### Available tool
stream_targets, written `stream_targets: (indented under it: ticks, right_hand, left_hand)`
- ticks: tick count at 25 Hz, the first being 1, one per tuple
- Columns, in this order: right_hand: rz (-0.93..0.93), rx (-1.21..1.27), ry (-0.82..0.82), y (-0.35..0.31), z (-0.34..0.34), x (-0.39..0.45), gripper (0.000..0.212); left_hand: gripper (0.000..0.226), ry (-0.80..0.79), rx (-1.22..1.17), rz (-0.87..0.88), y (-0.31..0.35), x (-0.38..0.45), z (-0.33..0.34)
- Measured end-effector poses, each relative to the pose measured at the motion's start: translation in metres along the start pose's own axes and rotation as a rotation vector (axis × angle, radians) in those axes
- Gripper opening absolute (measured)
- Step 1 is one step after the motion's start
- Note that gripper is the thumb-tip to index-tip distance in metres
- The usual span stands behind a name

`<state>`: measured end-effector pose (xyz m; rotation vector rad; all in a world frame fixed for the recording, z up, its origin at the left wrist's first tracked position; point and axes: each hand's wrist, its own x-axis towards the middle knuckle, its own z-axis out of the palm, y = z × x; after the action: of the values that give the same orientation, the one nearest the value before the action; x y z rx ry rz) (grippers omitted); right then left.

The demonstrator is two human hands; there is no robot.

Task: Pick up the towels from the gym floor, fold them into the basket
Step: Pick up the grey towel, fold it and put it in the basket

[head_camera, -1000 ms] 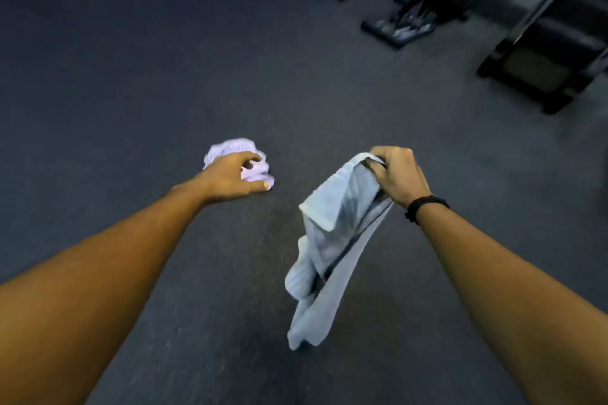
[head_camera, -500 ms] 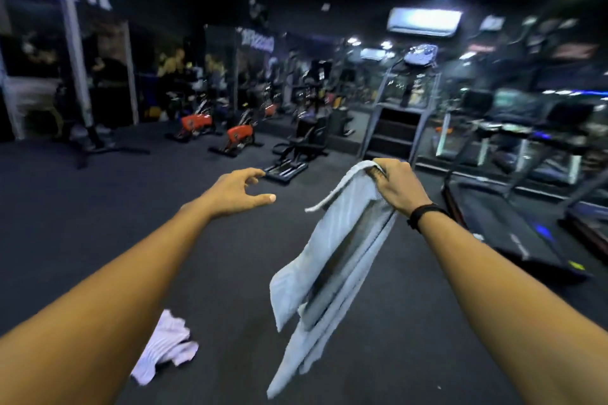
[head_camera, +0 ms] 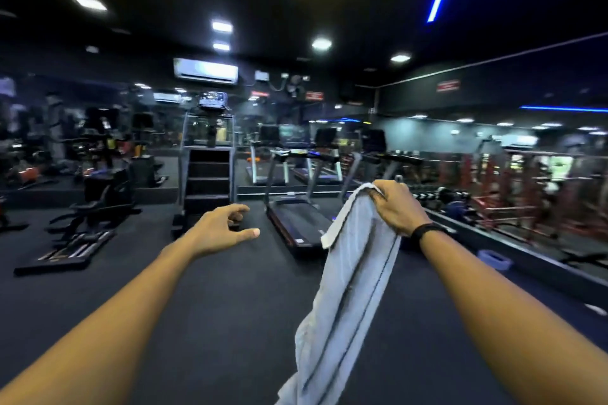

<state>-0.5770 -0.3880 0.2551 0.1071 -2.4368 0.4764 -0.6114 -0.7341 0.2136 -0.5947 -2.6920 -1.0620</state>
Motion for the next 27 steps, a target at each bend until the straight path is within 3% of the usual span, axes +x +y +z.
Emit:
stream_targets:
  ticks: [8,15,18,27]
  right_hand:
    - [0.403,-0.275,0.120,0.142,-0.192,-0.160,0.037]
    - [0.672,-0.440,0.200,0.235,-0.361,-0.345,0.027]
    - [0.747,-0.509,0.236,0.260,-0.428,-0.421,0.034]
    - [1.023,-0.685,0.324,0.321,-0.573,-0.607,0.035]
  left_hand:
    - [0.065,-0.297,-0.087,0.312,0.182,0.024,0.170]
    - [0.071,-0.515,-0.154,0.521,0.368,-0.052,0.318]
    - [0.066,-0.580,-0.184,0.569,0.444,-0.095,0.374]
    - [0.064,-0.793,-0.254,0.753,0.622,-0.185,0.533]
